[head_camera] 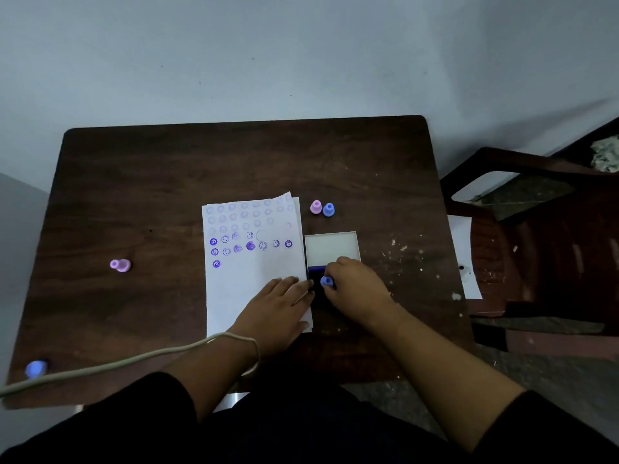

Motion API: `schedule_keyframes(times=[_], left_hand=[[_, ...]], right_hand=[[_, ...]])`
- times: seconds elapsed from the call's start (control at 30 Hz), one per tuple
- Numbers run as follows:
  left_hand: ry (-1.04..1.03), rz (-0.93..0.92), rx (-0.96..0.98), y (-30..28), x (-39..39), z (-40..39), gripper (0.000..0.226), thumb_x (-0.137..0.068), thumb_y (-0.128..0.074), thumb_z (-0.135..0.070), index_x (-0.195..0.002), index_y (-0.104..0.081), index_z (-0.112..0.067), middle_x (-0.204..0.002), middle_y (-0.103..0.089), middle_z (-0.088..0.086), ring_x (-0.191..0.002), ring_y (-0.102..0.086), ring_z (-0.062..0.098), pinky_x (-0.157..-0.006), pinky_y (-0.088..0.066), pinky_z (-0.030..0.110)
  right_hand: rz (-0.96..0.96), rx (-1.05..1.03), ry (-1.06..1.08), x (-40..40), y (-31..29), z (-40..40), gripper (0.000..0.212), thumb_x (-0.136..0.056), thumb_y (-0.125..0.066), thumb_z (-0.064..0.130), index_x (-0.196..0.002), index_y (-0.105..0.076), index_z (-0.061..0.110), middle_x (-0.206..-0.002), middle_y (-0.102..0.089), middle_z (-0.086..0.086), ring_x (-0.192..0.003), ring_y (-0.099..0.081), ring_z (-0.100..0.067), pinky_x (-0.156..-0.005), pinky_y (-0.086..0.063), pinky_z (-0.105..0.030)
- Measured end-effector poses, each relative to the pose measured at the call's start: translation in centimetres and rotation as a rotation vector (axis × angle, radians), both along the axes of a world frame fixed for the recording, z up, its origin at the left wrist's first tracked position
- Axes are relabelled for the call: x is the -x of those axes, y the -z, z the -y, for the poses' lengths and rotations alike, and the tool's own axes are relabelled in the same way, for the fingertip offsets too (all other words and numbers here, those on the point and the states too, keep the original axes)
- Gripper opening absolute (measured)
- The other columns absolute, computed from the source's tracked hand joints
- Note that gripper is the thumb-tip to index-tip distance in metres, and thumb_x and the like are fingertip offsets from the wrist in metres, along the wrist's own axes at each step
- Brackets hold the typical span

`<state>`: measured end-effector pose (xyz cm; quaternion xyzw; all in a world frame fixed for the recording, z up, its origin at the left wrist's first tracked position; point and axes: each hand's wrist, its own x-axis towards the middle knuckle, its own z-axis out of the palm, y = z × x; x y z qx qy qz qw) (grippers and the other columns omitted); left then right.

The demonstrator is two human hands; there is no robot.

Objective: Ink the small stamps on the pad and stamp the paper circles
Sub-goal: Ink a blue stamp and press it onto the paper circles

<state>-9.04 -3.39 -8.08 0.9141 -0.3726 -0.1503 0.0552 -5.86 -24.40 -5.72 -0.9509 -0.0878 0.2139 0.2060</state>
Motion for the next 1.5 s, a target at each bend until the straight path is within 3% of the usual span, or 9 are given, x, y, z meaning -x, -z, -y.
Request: schedule_keyframes(times=[0.37, 0.5, 0.87, 1.17, 1.3, 1.5], left_hand=[[-0.016, -0.024, 0.013, 0.4, 0.4, -0.7, 0.064, -0.091, -0.062, -0.043, -0.147, -0.049, -0.014, -0.154, -0.045, 0.005, -0.136, -0.045, 0.032, -0.114, -0.037, 0.046], [-0.016, -0.039, 0.019, 0.6, 0.3, -0.8, 0.064, -0.091, -0.062, -0.042, -0.147, -0.048, -0.015, -0.155, -0.044, 0.005, -0.136, -0.045, 0.033, -0.113, -0.038, 0.046], [-0.037, -0.107, -0.001, 0.2, 0.4, -0.6, 0.066, -0.097, -0.053, -0.045, -0.154, -0.035, -0.018, -0.163, -0.031, 0.002, -0.146, -0.031, 0.032, -0.12, -0.026, 0.046], [-0.118, -0.091, 0.035, -1.1, 0.3, -3.1, 0.061, -0.099, -0.051, -0.043, -0.153, -0.035, -0.02, -0.166, -0.023, 0.002, -0.15, -0.022, 0.028, -0.122, -0.021, 0.046], [-0.178, -0.094, 0.001, -0.7, 0.6, -6.4, 0.06, -0.095, -0.058, -0.042, -0.148, -0.045, -0.018, -0.163, -0.032, 0.005, -0.147, -0.032, 0.03, -0.119, -0.029, 0.048], [-0.287, -0.091, -0.027, -0.8, 1.7, -11.2, 0.064, -0.093, -0.061, -0.041, -0.15, -0.043, -0.018, -0.163, -0.032, 0.003, -0.147, -0.031, 0.029, -0.118, -0.027, 0.047]], right_hand=[[-0.137, 0.021, -0.018, -1.0, 0.1, -0.3, 0.01, -0.097, -0.061, 0.027, -0.097, -0.063, 0.017, -0.087, -0.06, 0.0, -0.079, -0.057, -0.014, -0.072, -0.049, -0.03], [-0.139, 0.003, -0.004, -1.0, 0.4, -0.1, 0.01, -0.095, -0.063, 0.026, -0.09, -0.063, 0.017, -0.083, -0.061, 0.0, -0.076, -0.058, -0.015, -0.072, -0.053, -0.035], [-0.132, 0.02, 0.015, -0.6, -0.3, -0.8, 0.006, -0.097, -0.062, 0.024, -0.093, -0.06, 0.02, -0.087, -0.061, 0.003, -0.079, -0.057, -0.012, -0.071, -0.046, -0.029], [-0.006, 0.007, 0.033, -0.7, -1.7, -2.3, 0.017, -0.098, -0.061, 0.035, -0.104, -0.071, 0.023, -0.093, -0.066, 0.004, -0.083, -0.058, -0.009, -0.078, -0.049, -0.026], [0.045, -0.085, 0.073, -1.4, -1.9, -5.7, 0.025, -0.096, -0.065, 0.033, -0.116, -0.071, 0.019, -0.104, -0.067, 0.002, -0.089, -0.057, -0.008, -0.079, -0.046, -0.022], [0.091, -0.147, 0.045, -2.5, -1.0, -11.5, 0.017, -0.094, -0.067, 0.03, -0.107, -0.071, 0.02, -0.101, -0.066, 0.001, -0.087, -0.057, -0.009, -0.078, -0.048, -0.025]])
